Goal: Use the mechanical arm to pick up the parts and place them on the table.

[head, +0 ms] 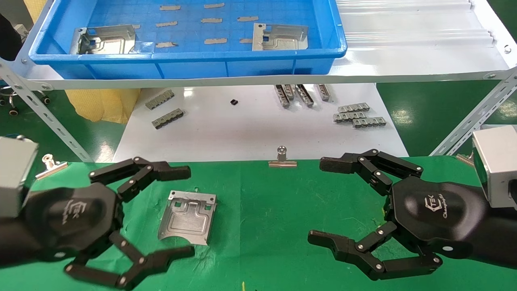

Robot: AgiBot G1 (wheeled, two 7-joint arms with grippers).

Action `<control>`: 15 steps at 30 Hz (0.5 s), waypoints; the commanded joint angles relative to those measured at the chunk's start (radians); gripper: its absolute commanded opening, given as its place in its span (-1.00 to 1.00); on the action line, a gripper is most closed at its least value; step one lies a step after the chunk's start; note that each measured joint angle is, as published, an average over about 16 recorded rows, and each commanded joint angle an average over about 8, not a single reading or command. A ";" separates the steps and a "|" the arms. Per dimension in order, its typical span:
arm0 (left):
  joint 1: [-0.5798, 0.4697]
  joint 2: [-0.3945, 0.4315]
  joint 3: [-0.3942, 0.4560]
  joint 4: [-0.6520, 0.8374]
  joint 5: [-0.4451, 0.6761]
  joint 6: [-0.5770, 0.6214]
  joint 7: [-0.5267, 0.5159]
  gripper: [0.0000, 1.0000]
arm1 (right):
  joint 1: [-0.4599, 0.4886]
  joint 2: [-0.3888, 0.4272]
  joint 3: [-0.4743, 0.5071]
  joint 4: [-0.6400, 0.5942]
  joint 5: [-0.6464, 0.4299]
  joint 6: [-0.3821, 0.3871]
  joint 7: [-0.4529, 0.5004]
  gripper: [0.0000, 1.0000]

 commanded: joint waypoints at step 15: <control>0.050 -0.033 -0.044 -0.108 -0.034 -0.007 -0.061 1.00 | 0.000 0.000 0.000 0.000 0.000 0.000 0.000 1.00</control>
